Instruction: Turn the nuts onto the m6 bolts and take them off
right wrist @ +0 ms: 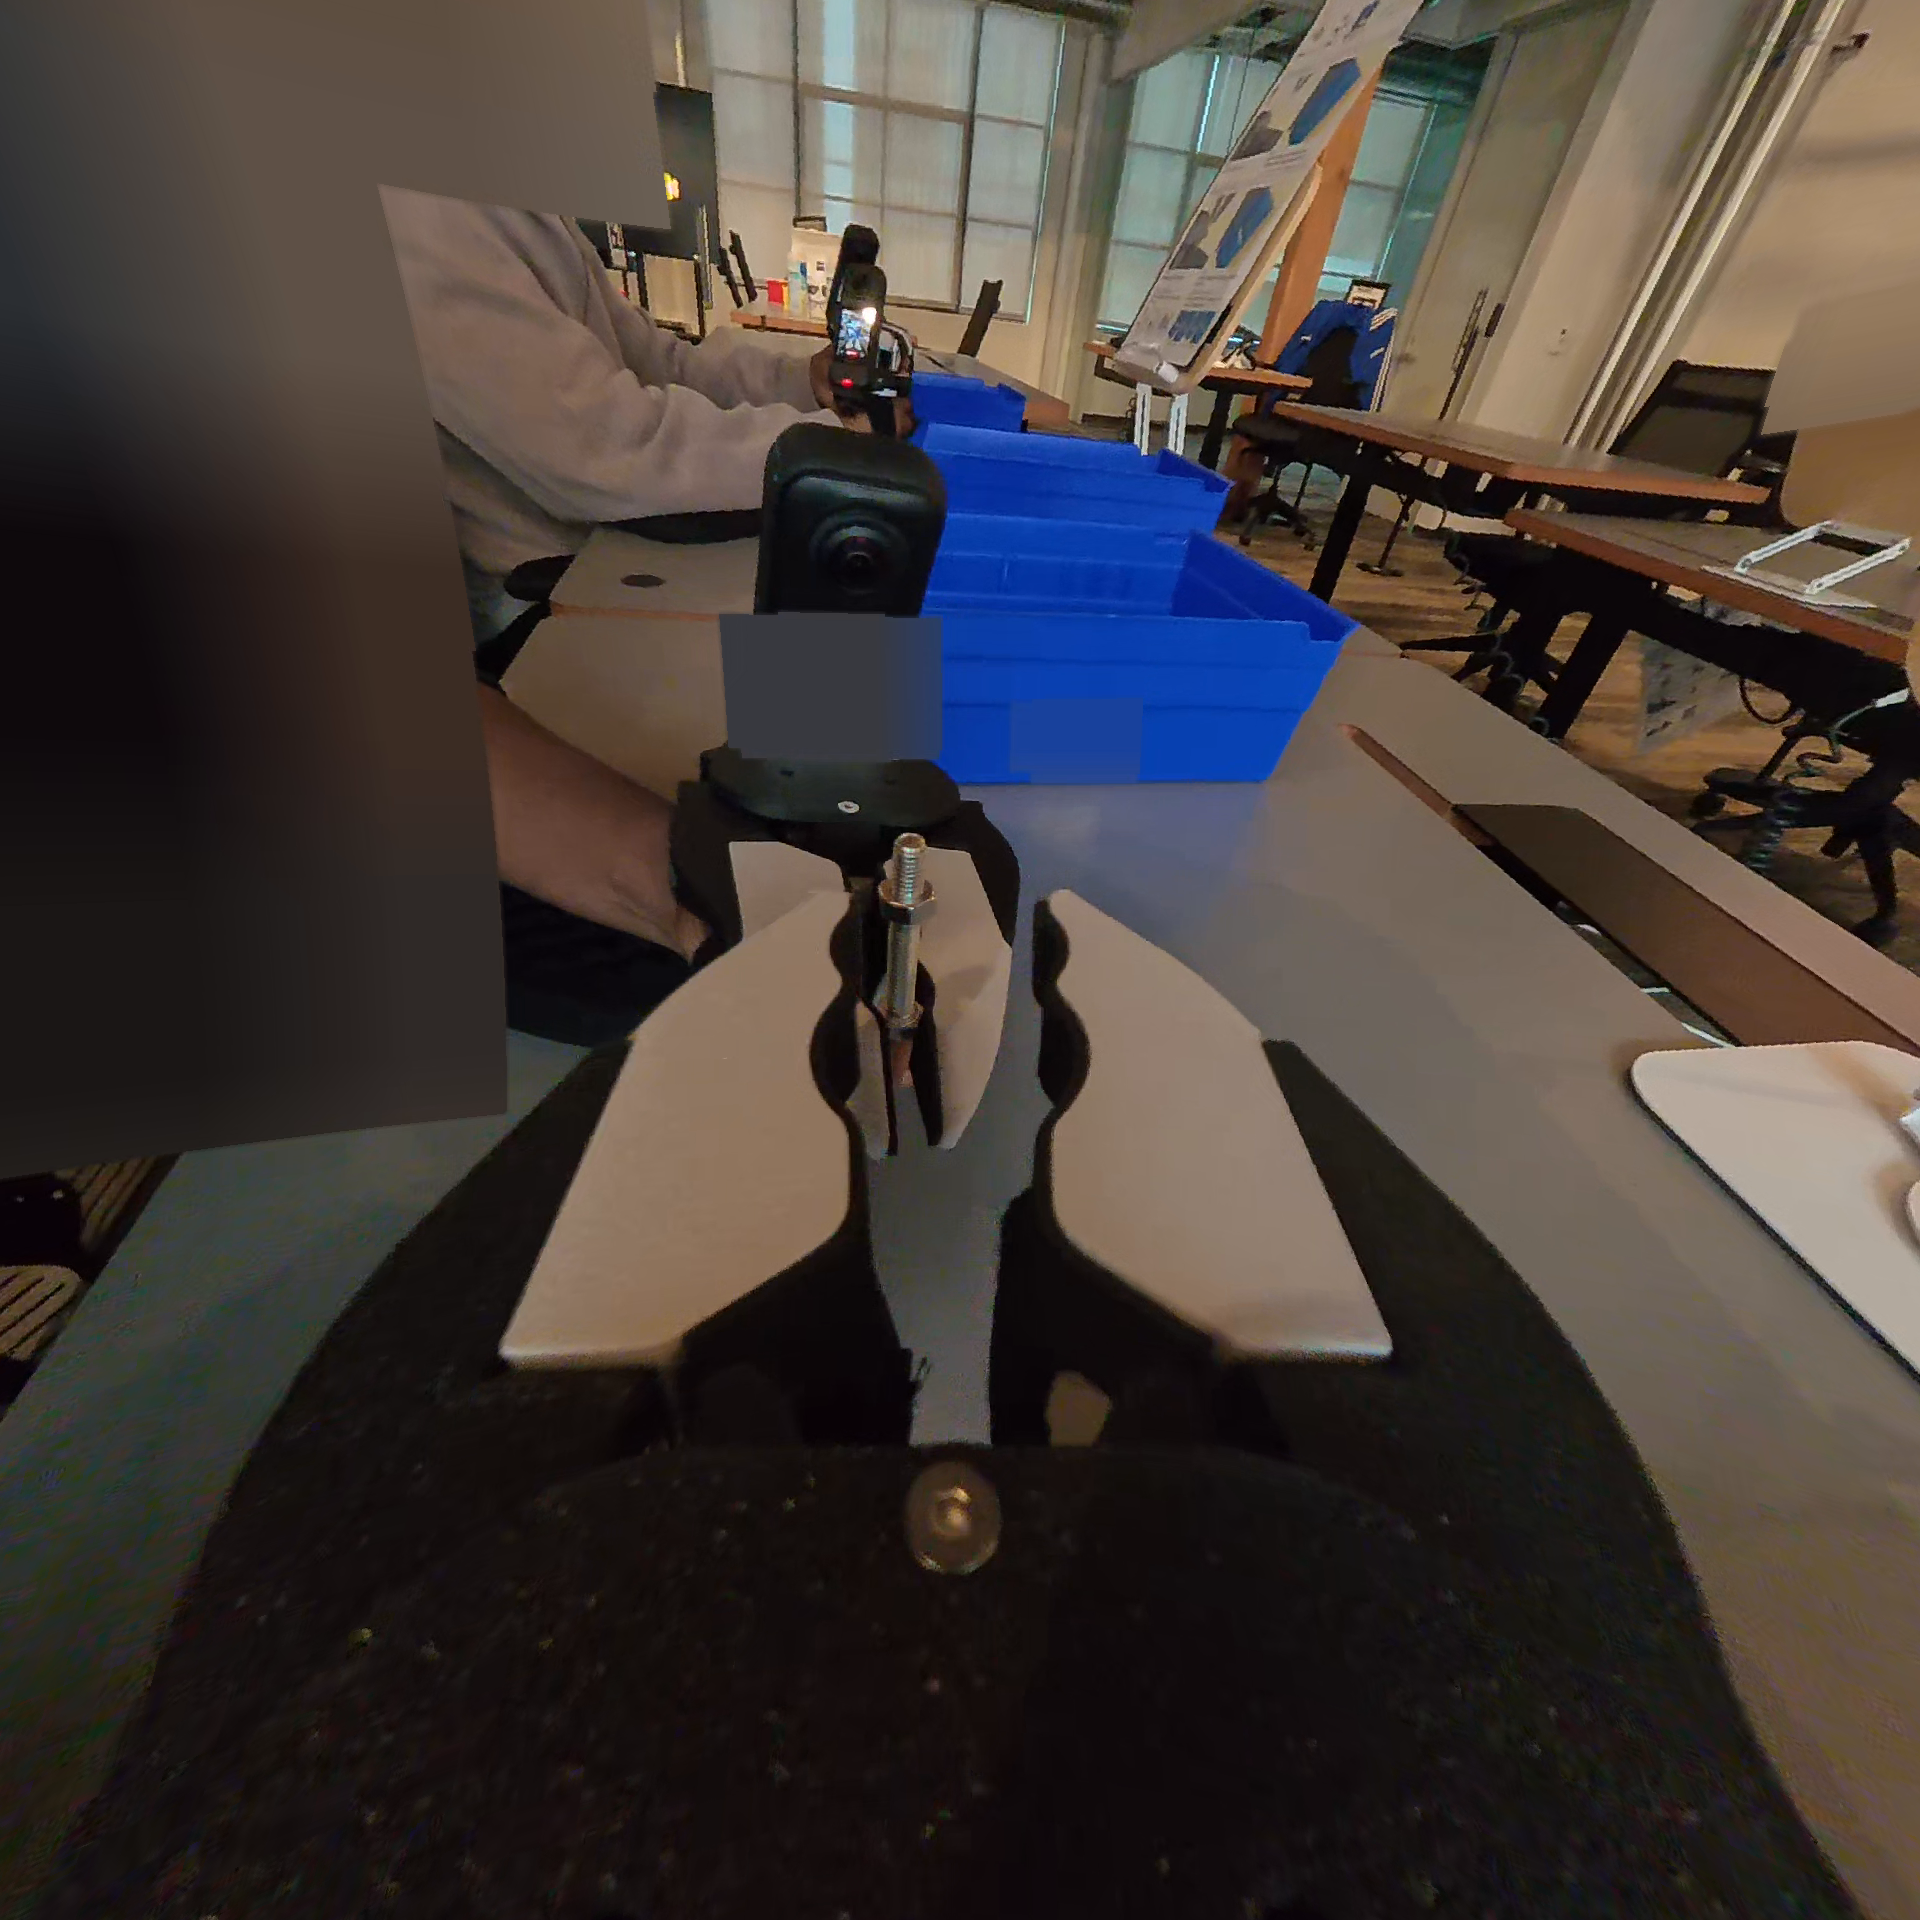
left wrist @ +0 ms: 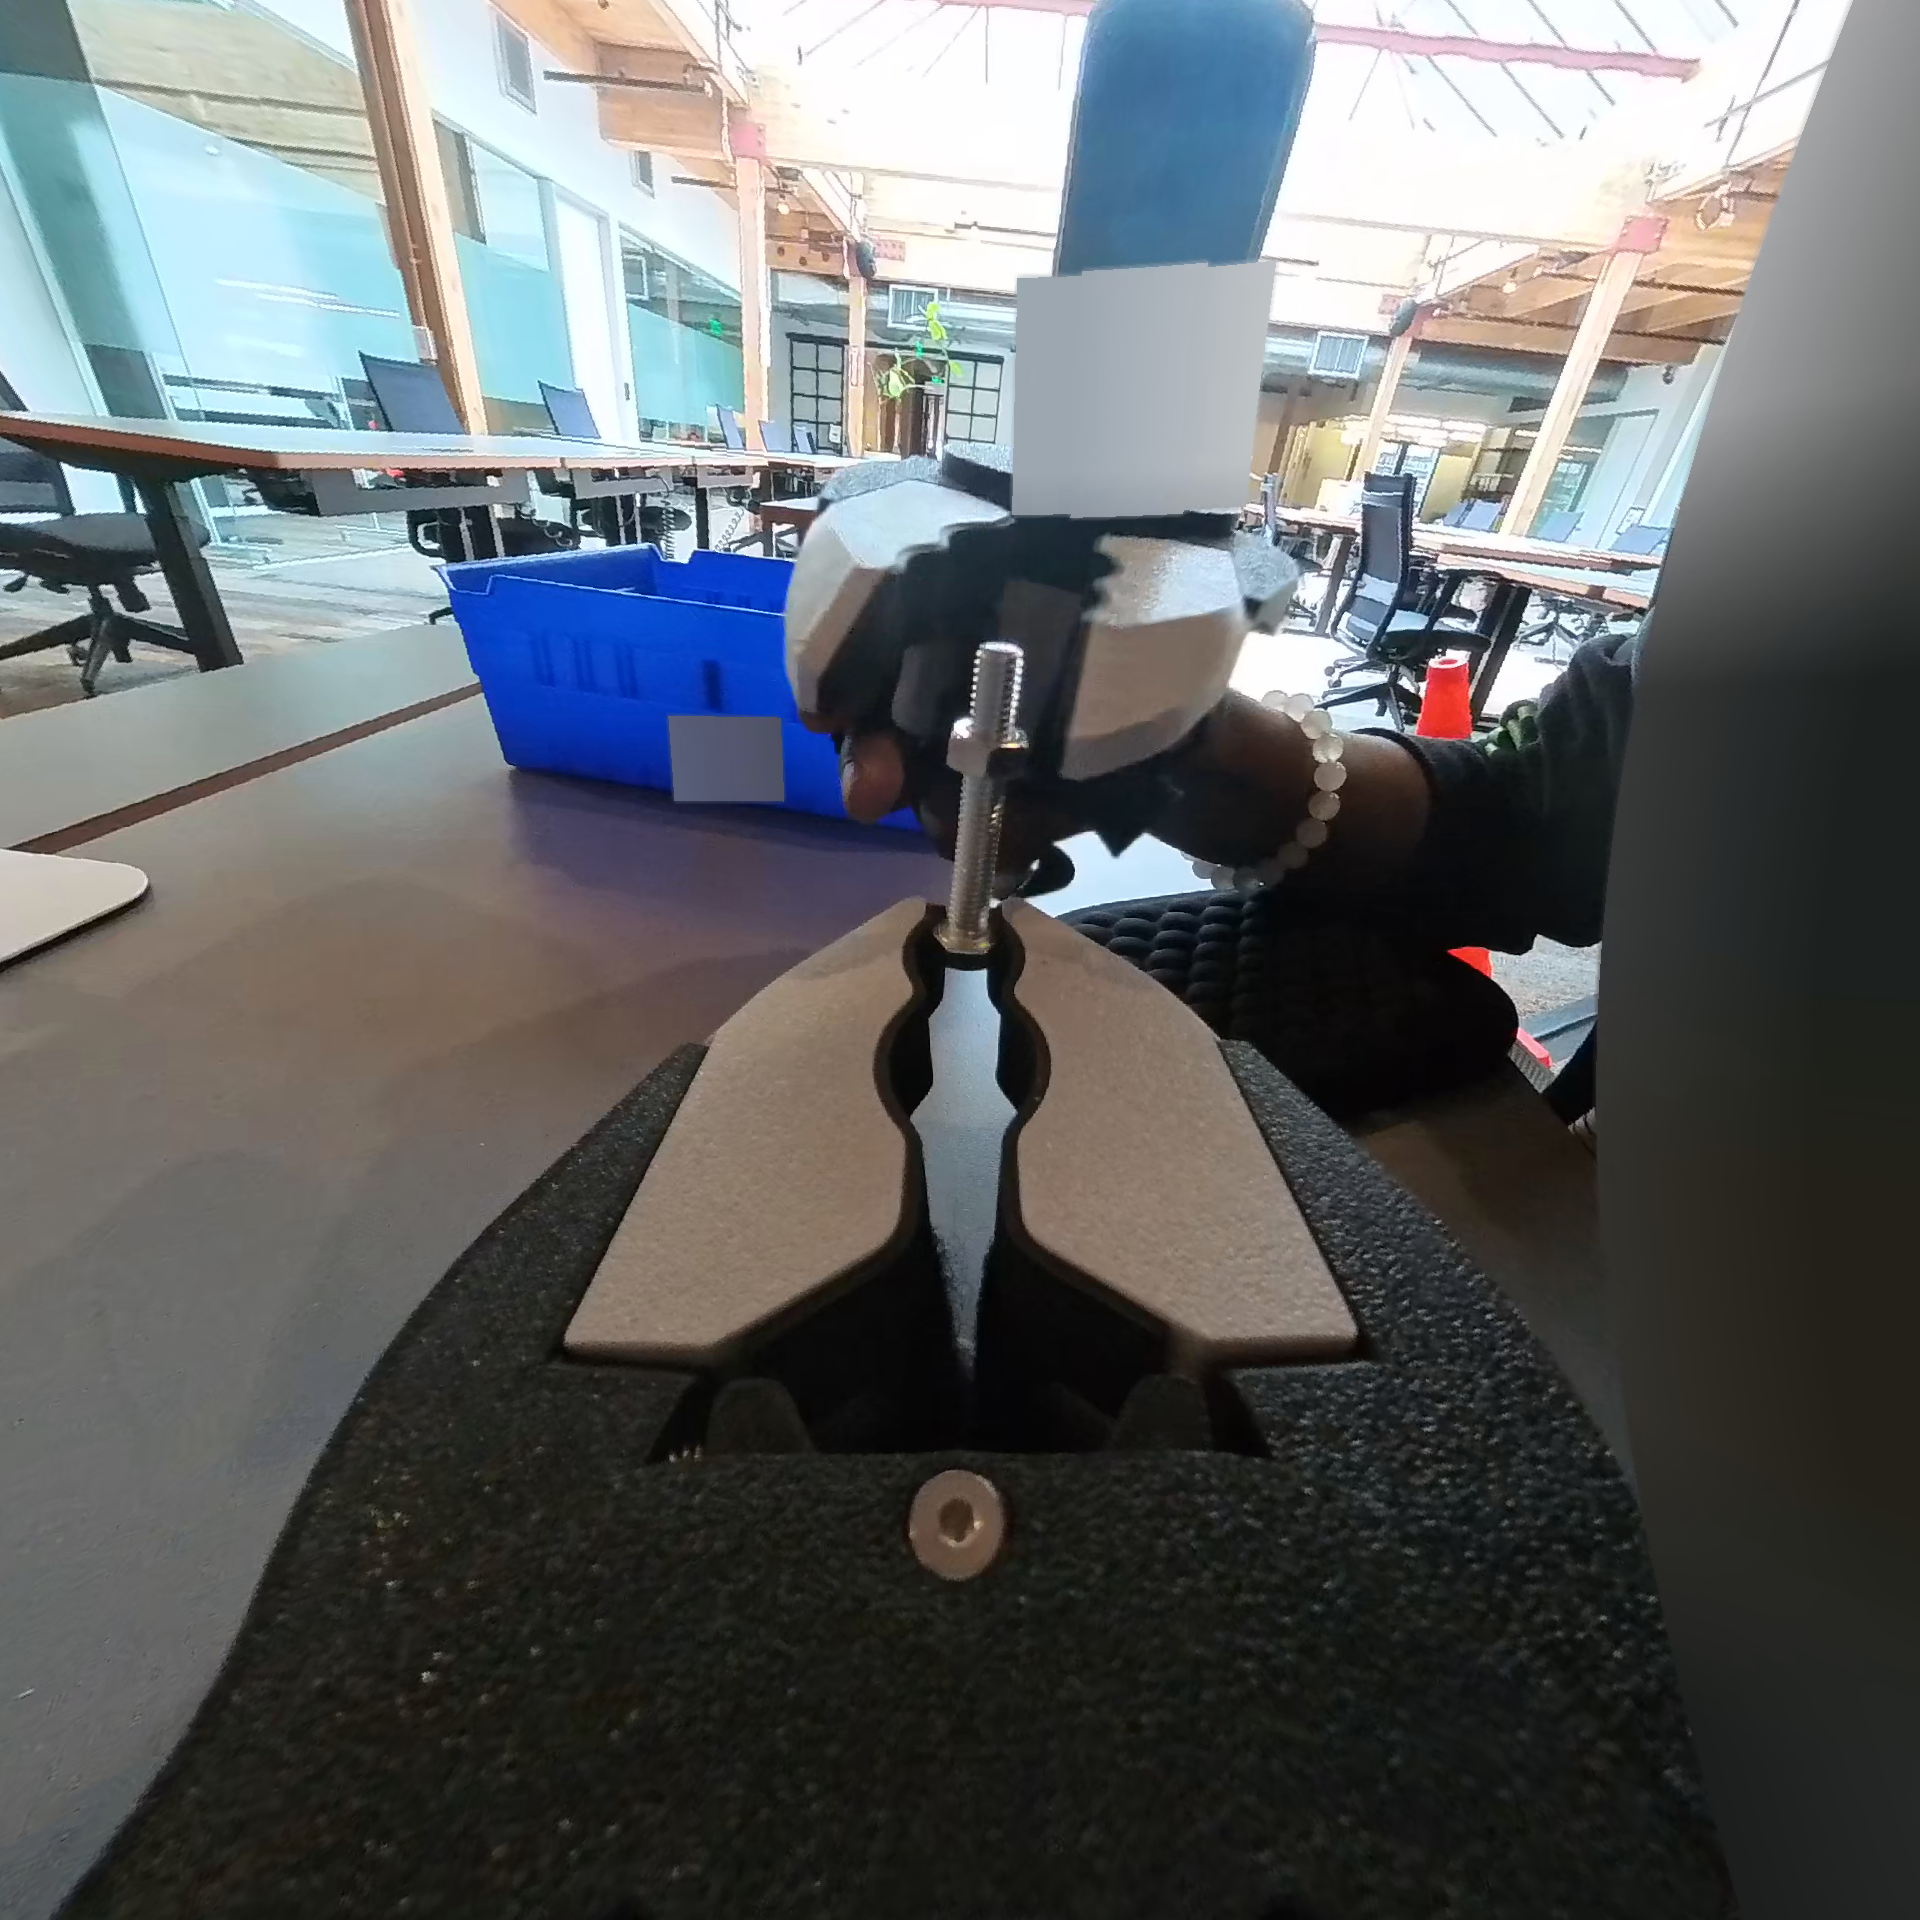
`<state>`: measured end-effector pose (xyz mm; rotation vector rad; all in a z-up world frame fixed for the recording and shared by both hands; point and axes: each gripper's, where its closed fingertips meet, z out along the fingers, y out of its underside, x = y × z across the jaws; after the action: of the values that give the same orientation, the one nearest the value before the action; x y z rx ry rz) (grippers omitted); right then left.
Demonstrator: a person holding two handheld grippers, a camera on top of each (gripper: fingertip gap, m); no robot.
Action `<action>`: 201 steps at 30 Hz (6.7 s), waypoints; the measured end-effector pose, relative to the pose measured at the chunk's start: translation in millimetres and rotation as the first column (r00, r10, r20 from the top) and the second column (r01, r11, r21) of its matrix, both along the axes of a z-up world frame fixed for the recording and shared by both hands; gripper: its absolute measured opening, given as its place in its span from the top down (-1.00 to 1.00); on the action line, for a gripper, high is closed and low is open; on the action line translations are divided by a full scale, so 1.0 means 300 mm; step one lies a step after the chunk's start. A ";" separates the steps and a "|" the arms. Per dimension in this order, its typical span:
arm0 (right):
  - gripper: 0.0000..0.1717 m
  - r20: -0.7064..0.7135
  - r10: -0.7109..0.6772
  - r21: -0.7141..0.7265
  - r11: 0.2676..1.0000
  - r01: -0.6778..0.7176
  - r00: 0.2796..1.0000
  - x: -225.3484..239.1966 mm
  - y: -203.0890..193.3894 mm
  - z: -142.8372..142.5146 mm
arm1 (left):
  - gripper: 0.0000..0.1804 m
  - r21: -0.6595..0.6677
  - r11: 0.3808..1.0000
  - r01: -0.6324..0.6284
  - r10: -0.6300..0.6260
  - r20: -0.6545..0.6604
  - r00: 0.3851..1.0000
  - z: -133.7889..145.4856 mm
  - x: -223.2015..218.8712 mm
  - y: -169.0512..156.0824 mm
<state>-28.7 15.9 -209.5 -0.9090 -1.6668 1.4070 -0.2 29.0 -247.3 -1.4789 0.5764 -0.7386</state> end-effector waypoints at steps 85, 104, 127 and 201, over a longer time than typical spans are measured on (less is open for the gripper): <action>0.88 -0.032 -0.028 0.005 1.000 0.029 0.999 0.009 0.017 0.022 | 0.92 0.003 1.000 -0.003 0.003 -0.006 1.000 -0.002 -0.003 0.002; 0.90 -0.032 -0.037 0.010 0.999 0.037 0.999 0.005 0.020 0.019 | 0.92 0.006 1.000 -0.002 0.002 -0.010 1.000 -0.002 -0.001 0.000; 0.46 -0.008 -0.071 -0.001 0.998 0.071 0.997 -0.013 0.023 0.013 | 0.92 0.006 1.000 0.000 0.000 -0.014 1.000 -0.002 0.002 -0.001; 0.39 -0.011 -0.068 -0.028 0.997 0.068 0.998 -0.009 0.026 0.023 | 0.92 0.008 1.000 -0.011 0.011 -0.013 1.000 -0.001 -0.002 0.000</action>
<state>-31.3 23.5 -202.5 -0.9620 -1.5958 1.3904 -0.8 28.9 -247.5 -1.4789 0.5801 -0.7177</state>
